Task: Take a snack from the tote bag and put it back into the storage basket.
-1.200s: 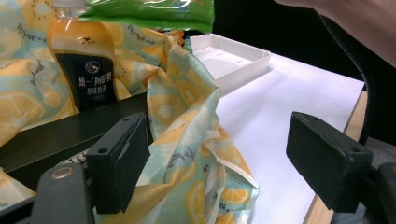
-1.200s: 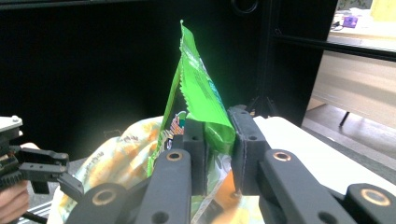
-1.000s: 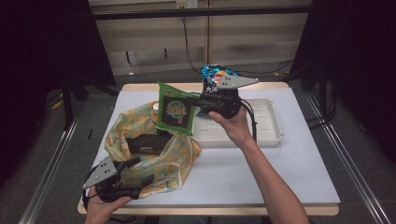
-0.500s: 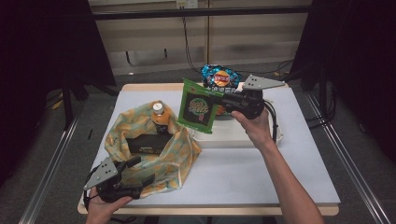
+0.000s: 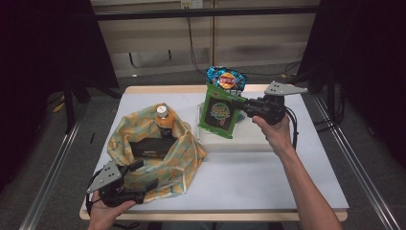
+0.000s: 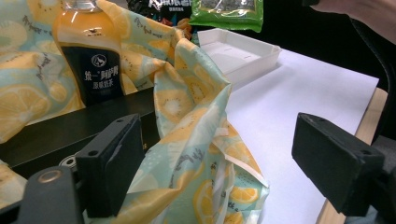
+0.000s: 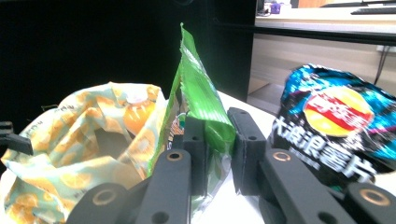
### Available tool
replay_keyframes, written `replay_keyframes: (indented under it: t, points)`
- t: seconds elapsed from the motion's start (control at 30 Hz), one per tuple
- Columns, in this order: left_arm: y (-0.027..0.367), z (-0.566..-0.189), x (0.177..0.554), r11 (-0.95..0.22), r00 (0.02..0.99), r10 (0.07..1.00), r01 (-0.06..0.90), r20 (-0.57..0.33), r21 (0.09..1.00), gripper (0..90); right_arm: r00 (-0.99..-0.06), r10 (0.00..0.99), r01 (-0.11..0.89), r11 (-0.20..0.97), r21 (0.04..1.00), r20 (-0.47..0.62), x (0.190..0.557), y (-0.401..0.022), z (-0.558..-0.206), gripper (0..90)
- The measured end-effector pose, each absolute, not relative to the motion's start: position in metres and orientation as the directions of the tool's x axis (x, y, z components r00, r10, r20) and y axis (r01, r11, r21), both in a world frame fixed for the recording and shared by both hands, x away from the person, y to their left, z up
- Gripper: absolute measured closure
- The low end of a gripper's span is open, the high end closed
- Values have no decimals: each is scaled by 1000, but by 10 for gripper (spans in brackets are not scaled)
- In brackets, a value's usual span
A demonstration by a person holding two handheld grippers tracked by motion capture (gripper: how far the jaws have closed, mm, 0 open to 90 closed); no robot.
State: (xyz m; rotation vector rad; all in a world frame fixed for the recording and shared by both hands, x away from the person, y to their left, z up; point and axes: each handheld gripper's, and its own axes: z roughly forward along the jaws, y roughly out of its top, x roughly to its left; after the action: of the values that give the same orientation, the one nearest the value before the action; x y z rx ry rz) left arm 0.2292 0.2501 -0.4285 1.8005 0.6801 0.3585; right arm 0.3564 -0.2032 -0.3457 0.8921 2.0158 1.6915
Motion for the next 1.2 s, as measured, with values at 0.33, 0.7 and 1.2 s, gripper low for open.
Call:
replay_keyframes:
  t: [0.33, 0.7, 1.2]
  points:
    - [244, -430, 230, -231, 793, 605, 270, -80, 935, 151, -704, 702, 258, 109, 960, 109, 350, -233, -356, 778]
    - [237, -422, 235, -233, 770, 633, 287, -79, 929, 151, -680, 725, 273, 110, 956, 111, 354, -256, -364, 778]
    - [238, -436, 240, -247, 775, 626, 307, -91, 919, 151, -616, 778, 311, 99, 945, 121, 370, -292, -375, 779]
